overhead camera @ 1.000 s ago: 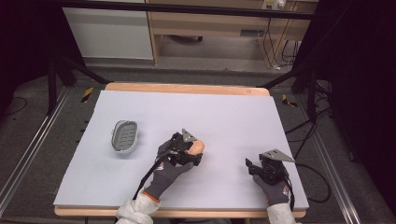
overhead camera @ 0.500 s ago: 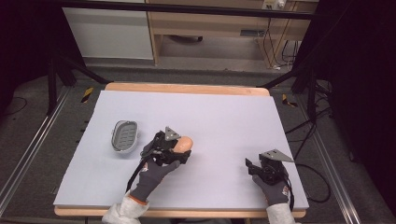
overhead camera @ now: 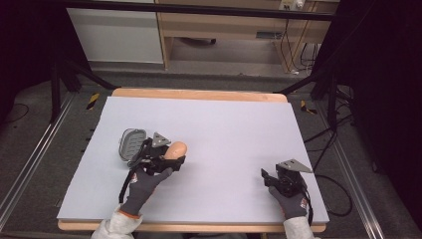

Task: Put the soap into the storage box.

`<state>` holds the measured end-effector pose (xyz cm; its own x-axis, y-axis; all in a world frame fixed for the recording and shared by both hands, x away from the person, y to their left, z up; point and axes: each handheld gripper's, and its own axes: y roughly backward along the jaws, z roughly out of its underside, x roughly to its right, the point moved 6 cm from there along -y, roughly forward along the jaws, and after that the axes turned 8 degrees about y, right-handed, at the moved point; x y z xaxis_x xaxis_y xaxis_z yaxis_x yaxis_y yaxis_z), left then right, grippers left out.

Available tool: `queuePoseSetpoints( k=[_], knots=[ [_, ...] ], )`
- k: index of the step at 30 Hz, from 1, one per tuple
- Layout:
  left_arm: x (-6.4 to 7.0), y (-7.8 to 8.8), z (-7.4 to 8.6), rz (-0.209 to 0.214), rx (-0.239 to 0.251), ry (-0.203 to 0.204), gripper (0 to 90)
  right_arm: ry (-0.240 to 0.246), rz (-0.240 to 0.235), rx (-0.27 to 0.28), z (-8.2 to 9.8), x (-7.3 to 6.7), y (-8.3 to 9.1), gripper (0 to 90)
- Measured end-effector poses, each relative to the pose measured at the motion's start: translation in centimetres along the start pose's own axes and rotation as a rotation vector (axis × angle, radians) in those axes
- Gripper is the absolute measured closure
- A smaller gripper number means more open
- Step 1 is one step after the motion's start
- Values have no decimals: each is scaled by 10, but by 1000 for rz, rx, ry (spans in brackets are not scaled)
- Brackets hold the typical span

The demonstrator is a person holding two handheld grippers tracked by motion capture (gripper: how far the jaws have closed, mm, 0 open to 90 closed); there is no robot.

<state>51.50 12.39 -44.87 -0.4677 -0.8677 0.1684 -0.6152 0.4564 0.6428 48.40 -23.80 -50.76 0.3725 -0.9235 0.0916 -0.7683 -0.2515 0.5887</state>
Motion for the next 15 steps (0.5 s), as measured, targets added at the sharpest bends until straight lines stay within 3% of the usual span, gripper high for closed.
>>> queuePoseSetpoints(
  k=[15],
  knots=[
    [-30, 14, -4, -30, 30, 44, 317, 2, 3, 7, -1, 0, 0, 394]
  ],
)
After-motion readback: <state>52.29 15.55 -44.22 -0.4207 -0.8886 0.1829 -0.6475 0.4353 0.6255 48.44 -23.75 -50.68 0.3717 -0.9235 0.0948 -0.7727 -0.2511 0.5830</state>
